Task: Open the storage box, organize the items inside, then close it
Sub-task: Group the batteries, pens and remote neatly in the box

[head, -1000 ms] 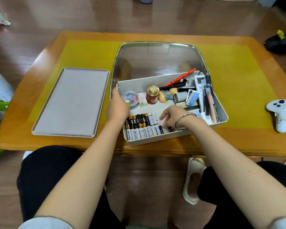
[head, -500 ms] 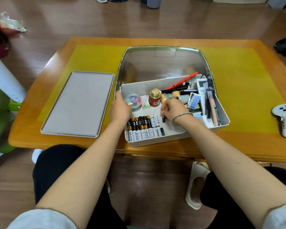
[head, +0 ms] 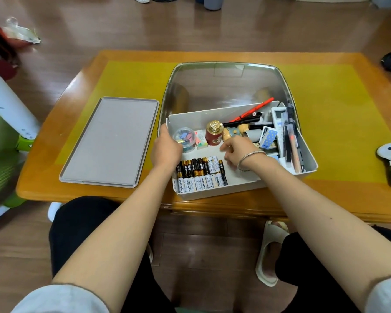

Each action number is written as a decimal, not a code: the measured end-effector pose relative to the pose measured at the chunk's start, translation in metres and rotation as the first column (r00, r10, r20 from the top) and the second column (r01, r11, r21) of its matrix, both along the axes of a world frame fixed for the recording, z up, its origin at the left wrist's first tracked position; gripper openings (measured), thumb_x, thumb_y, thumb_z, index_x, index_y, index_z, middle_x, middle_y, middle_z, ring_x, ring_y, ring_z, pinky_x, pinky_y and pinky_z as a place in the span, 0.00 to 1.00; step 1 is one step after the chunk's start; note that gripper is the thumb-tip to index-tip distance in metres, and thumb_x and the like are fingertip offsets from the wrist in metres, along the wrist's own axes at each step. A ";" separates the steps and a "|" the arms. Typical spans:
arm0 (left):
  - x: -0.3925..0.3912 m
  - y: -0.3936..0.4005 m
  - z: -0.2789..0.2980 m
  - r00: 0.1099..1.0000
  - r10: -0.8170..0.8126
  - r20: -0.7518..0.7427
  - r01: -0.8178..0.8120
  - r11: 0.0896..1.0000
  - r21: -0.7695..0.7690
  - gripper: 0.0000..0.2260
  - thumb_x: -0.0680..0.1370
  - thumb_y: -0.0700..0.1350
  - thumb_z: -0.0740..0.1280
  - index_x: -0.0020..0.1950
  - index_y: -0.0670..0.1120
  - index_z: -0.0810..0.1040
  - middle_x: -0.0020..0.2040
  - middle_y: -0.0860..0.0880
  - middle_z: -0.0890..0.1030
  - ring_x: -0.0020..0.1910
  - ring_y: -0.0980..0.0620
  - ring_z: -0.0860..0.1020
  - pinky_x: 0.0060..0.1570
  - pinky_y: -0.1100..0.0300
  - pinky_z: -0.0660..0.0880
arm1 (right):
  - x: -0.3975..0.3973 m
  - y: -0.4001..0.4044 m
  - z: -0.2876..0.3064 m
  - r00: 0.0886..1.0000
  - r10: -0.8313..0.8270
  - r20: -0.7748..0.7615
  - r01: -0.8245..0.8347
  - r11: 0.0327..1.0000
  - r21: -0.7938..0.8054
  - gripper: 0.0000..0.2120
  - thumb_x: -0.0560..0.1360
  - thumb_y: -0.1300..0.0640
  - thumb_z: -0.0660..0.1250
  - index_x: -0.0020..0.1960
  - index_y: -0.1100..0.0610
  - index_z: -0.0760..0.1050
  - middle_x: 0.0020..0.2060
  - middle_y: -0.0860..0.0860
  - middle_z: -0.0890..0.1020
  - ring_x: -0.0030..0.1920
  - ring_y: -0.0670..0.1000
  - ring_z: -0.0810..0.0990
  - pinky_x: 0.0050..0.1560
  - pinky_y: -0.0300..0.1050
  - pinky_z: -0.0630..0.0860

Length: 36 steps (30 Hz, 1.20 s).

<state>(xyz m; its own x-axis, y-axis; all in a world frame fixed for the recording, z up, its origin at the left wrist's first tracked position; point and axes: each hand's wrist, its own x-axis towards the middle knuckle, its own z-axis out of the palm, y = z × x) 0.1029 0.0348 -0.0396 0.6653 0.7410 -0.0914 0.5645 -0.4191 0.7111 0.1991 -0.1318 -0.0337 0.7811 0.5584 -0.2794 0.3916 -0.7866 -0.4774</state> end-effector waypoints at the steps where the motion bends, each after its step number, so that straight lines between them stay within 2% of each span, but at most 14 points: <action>1: 0.000 0.000 0.000 1.000 0.001 0.003 -0.001 1.000 -0.002 0.23 0.76 0.45 0.69 0.69 0.49 0.66 0.60 0.47 0.78 0.54 0.48 0.78 0.28 0.65 0.65 | 0.001 -0.002 0.000 1.000 0.012 0.017 -0.011 1.000 -0.022 0.12 0.75 0.66 0.64 0.56 0.58 0.79 0.51 0.55 0.82 0.52 0.54 0.79 0.57 0.42 0.73; 6: 0.000 0.000 -0.001 1.000 0.001 0.013 -0.001 1.000 -0.002 0.23 0.76 0.45 0.69 0.69 0.49 0.66 0.60 0.46 0.78 0.54 0.48 0.78 0.29 0.65 0.66 | -0.004 -0.006 -0.002 0.998 0.033 -0.056 -0.040 0.989 -0.139 0.15 0.73 0.65 0.66 0.58 0.55 0.77 0.52 0.55 0.81 0.52 0.54 0.79 0.48 0.38 0.71; 9: 0.000 0.000 0.000 1.000 0.002 0.011 -0.002 1.000 0.000 0.24 0.76 0.45 0.69 0.69 0.49 0.66 0.61 0.46 0.78 0.55 0.47 0.78 0.29 0.65 0.66 | -0.008 -0.004 0.000 0.998 0.007 -0.067 -0.017 0.988 -0.156 0.17 0.72 0.65 0.66 0.61 0.56 0.75 0.53 0.55 0.81 0.51 0.55 0.79 0.47 0.39 0.72; 13: -0.001 0.000 0.000 1.000 0.001 0.006 -0.001 1.000 -0.006 0.24 0.76 0.45 0.69 0.70 0.49 0.65 0.61 0.46 0.78 0.55 0.47 0.78 0.28 0.65 0.65 | -0.013 -0.001 0.001 0.971 -0.033 -0.239 0.002 0.992 -0.126 0.20 0.73 0.66 0.68 0.63 0.55 0.69 0.45 0.60 0.82 0.36 0.57 0.82 0.37 0.50 0.82; 14: -0.001 0.000 0.001 1.000 0.001 0.007 -0.001 1.000 -0.009 0.24 0.76 0.45 0.69 0.70 0.49 0.65 0.61 0.46 0.78 0.55 0.47 0.78 0.28 0.65 0.66 | -0.014 0.000 0.001 0.969 -0.008 -0.247 -0.022 0.992 -0.121 0.23 0.73 0.67 0.68 0.65 0.55 0.68 0.46 0.60 0.82 0.38 0.57 0.83 0.39 0.52 0.82; 17: -0.001 -0.001 0.001 1.000 0.002 0.008 -0.002 1.000 -0.009 0.23 0.76 0.44 0.68 0.70 0.49 0.65 0.61 0.46 0.78 0.55 0.47 0.78 0.28 0.65 0.66 | -0.014 0.002 0.002 0.989 0.089 -0.121 -0.105 0.986 -0.132 0.29 0.72 0.68 0.67 0.70 0.53 0.66 0.60 0.57 0.78 0.55 0.58 0.79 0.56 0.51 0.78; 19: -0.001 -0.001 0.001 1.000 0.005 0.003 -0.005 1.000 -0.001 0.23 0.77 0.43 0.68 0.70 0.48 0.65 0.60 0.46 0.78 0.54 0.47 0.78 0.28 0.64 0.66 | -0.012 0.002 0.001 0.987 0.115 -0.108 -0.127 0.986 -0.109 0.29 0.72 0.68 0.68 0.69 0.52 0.69 0.57 0.55 0.78 0.52 0.54 0.78 0.55 0.45 0.76; 22: -0.001 0.000 0.002 1.000 0.006 0.005 -0.006 1.000 -0.003 0.23 0.77 0.44 0.68 0.70 0.48 0.65 0.61 0.46 0.78 0.55 0.47 0.78 0.32 0.63 0.69 | -0.011 0.003 -0.001 0.988 0.124 -0.090 -0.132 0.988 -0.085 0.23 0.72 0.66 0.69 0.65 0.53 0.73 0.44 0.49 0.75 0.45 0.49 0.74 0.52 0.40 0.72; 26: -0.001 -0.001 0.003 1.000 0.004 0.007 -0.004 1.000 -0.006 0.23 0.77 0.43 0.68 0.70 0.48 0.65 0.61 0.46 0.77 0.55 0.47 0.78 0.34 0.61 0.70 | -0.010 0.003 -0.002 0.994 0.079 -0.080 -0.081 0.997 -0.018 0.16 0.72 0.66 0.68 0.59 0.55 0.78 0.36 0.46 0.74 0.42 0.50 0.77 0.55 0.47 0.77; 32: -0.002 -0.002 0.004 1.000 0.006 0.016 -0.006 1.000 -0.012 0.24 0.77 0.44 0.68 0.70 0.48 0.65 0.62 0.46 0.77 0.56 0.47 0.78 0.36 0.60 0.72 | -0.009 0.002 -0.004 0.991 0.122 -0.059 -0.123 0.992 -0.021 0.17 0.72 0.64 0.70 0.59 0.55 0.78 0.35 0.47 0.75 0.39 0.48 0.74 0.48 0.40 0.74; 34: -0.002 -0.002 0.003 1.000 0.005 0.020 -0.004 1.000 -0.012 0.24 0.77 0.44 0.68 0.70 0.48 0.65 0.62 0.46 0.77 0.56 0.47 0.78 0.37 0.59 0.72 | -0.009 0.001 -0.004 0.989 0.137 -0.051 -0.138 0.990 -0.017 0.19 0.72 0.64 0.70 0.61 0.54 0.77 0.39 0.48 0.75 0.41 0.47 0.74 0.48 0.38 0.71; 36: -0.002 -0.002 0.003 1.000 0.002 0.020 -0.002 1.000 -0.012 0.24 0.76 0.44 0.69 0.71 0.48 0.65 0.62 0.46 0.77 0.57 0.47 0.78 0.37 0.59 0.72 | -0.010 0.000 -0.003 0.984 0.175 -0.036 -0.176 0.984 -0.024 0.21 0.72 0.62 0.70 0.63 0.53 0.76 0.47 0.50 0.77 0.46 0.48 0.74 0.50 0.37 0.70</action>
